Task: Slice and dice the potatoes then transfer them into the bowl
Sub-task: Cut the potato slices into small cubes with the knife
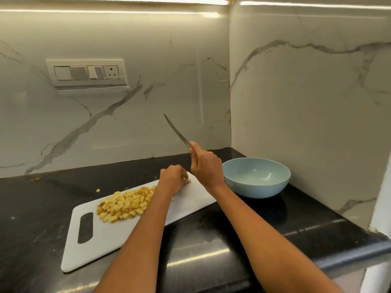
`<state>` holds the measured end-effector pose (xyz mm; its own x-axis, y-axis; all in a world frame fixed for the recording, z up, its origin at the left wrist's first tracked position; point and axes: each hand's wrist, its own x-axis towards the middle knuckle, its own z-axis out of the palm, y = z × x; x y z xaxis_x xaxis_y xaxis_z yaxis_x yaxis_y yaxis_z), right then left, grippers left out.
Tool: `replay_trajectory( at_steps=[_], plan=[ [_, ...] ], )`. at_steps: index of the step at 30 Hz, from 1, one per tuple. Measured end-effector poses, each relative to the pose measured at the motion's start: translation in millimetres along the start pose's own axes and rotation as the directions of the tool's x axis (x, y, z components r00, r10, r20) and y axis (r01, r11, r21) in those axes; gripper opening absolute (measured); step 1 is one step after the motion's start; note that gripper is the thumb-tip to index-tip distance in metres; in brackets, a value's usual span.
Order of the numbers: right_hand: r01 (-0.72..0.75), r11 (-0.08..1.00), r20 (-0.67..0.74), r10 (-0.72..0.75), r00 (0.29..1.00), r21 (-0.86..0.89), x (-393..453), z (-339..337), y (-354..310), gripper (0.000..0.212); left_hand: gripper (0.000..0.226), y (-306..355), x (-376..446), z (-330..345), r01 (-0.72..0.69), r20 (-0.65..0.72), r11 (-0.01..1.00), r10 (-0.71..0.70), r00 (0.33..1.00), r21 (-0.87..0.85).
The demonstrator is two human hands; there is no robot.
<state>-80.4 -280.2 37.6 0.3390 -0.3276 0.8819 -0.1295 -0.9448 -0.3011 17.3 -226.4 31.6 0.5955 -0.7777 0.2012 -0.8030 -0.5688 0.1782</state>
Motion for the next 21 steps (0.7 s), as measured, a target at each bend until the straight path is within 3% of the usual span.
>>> replay_trajectory(
  at_steps=[7,10,14,18,21],
  plan=[
    [0.046,0.998,-0.125,-0.042,0.991,0.031,9,-10,-9,0.035,0.018,-2,-24,-4,-0.052,0.046,0.97,0.064,0.997,-0.237],
    [-0.055,0.997,0.054,0.052,0.997,0.05,-2,-21,-14,0.033,0.028,-3,-43,-4,-0.095,0.046,0.958,0.112,0.993,-0.271],
    [-0.197,0.98,0.246,0.198,0.949,-0.028,-16,-39,-23,0.029,0.041,2,-63,-2,-0.101,-0.032,0.962,0.096,0.995,-0.255],
    [-0.27,0.939,0.392,0.334,0.857,-0.211,-38,-51,-28,0.028,0.034,-3,-72,1,-0.018,-0.222,0.952,-0.053,0.974,-0.306],
    [-0.296,0.892,0.467,0.435,0.77,-0.342,-50,-61,-33,0.026,0.023,0,-80,5,-0.013,-0.258,0.944,-0.077,0.963,-0.33]
  ],
)
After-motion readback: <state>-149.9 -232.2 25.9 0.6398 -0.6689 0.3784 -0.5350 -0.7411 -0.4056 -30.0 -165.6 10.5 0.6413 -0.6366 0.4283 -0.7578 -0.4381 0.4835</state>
